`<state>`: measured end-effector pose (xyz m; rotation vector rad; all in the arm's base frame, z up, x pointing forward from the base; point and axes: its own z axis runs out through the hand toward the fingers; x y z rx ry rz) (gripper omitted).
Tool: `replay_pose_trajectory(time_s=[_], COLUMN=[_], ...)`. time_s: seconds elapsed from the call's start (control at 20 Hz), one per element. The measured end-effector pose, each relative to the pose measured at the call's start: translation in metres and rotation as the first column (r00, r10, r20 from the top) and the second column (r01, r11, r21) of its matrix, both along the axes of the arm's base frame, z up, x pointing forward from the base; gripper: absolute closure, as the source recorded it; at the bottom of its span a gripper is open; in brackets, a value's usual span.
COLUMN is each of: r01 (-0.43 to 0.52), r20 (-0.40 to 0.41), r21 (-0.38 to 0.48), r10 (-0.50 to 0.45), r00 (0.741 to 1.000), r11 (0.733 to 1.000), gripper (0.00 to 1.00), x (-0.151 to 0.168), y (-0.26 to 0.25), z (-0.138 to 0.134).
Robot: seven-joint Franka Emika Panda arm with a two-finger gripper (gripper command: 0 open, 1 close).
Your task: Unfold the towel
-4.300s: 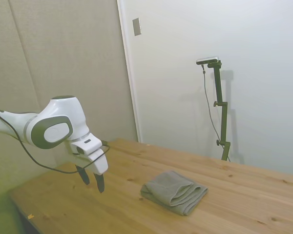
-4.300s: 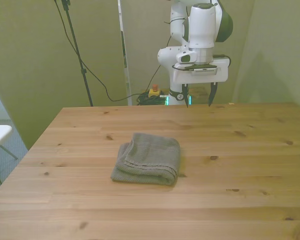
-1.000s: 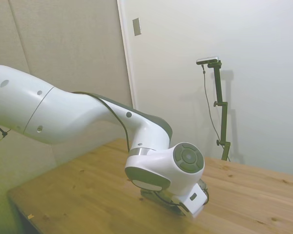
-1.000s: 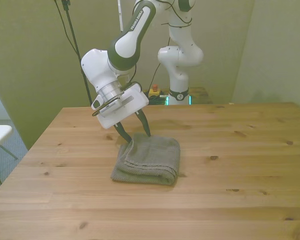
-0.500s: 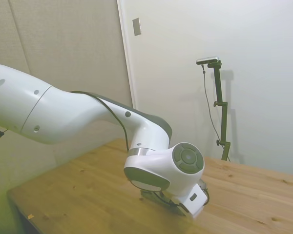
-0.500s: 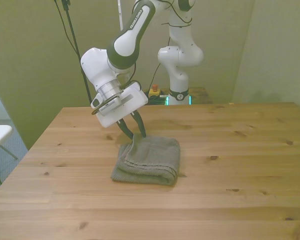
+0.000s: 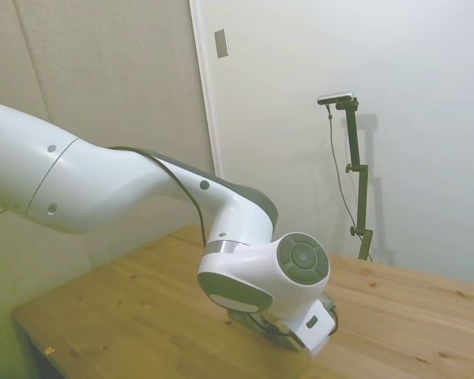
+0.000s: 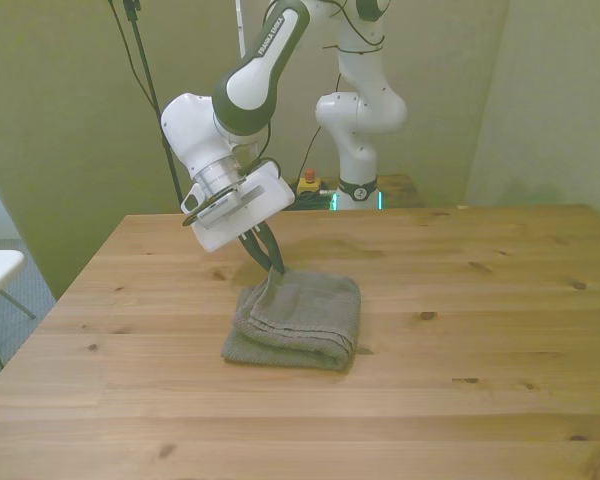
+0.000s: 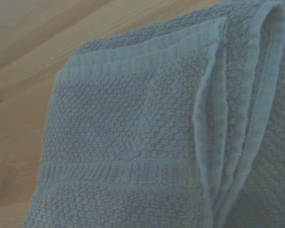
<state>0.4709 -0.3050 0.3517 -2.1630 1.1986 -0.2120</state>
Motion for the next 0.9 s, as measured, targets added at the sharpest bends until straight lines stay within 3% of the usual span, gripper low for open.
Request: replay_pose_trajectory(time_s=[0.2,0.55,0.9], r01=[-0.034,-0.125,-0.241], r20=[0.015,0.023,0.012], r21=[-0.018,-0.064,-0.101], r10=[0.034,0.127,0.244], r00=[0.999,0.992,0.970], r11=[0.999,0.990,0.965], gripper=[1.00,1.00,1.00], x=[0.009,0.067,0.102], y=[0.013,0.090,0.192], z=[0.014,0.061,0.068])
